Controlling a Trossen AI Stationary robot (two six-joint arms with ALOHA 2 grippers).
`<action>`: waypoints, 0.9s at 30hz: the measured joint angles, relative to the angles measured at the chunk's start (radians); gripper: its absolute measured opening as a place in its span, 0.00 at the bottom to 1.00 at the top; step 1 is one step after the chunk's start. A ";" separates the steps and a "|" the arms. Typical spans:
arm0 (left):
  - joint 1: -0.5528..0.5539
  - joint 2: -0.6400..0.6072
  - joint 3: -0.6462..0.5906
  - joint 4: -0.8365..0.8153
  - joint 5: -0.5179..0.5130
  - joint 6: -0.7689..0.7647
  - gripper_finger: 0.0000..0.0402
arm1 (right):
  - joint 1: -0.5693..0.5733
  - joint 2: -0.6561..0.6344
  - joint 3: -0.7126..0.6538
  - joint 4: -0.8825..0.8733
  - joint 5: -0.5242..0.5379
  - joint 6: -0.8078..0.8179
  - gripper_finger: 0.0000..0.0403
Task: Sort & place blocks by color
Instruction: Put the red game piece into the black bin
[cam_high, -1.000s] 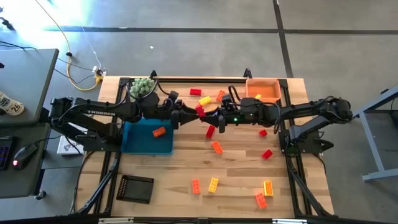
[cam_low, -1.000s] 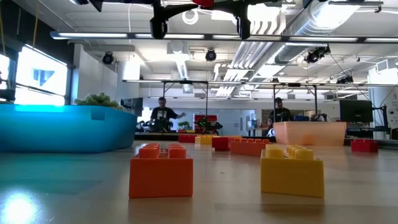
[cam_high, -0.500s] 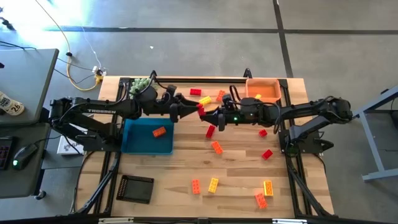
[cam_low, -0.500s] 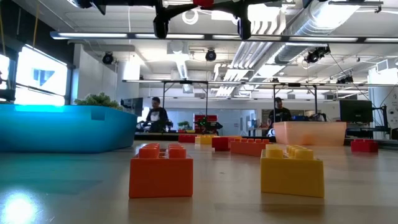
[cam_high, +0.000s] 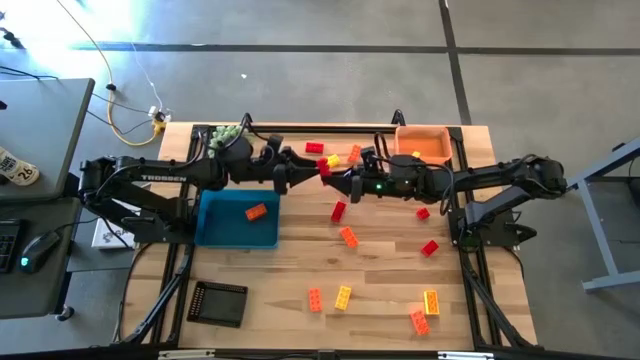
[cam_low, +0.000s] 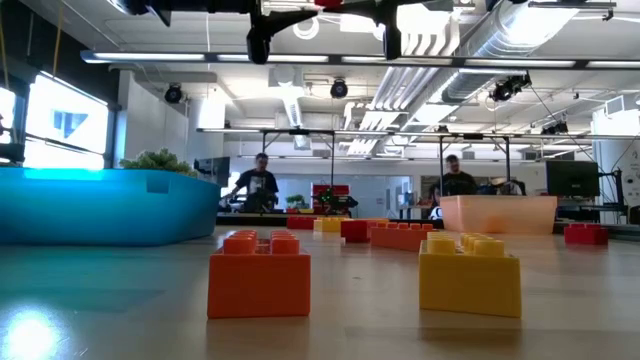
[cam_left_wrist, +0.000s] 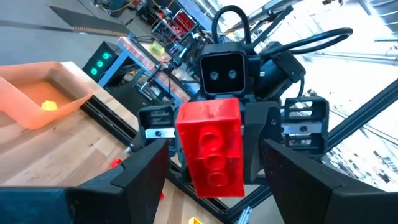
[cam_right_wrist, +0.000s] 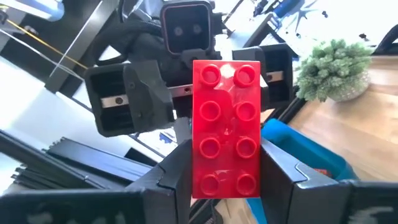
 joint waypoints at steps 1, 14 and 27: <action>0.002 0.000 0.000 0.000 0.001 -0.003 0.61 | 0.000 0.001 0.000 -0.001 0.005 -0.002 0.29; 0.004 0.113 0.076 0.023 0.044 -0.040 0.61 | -0.006 0.001 0.000 0.000 -0.003 -0.010 0.29; 0.022 0.138 0.104 0.003 0.050 -0.027 0.59 | -0.006 0.001 0.000 -0.017 -0.005 -0.031 0.29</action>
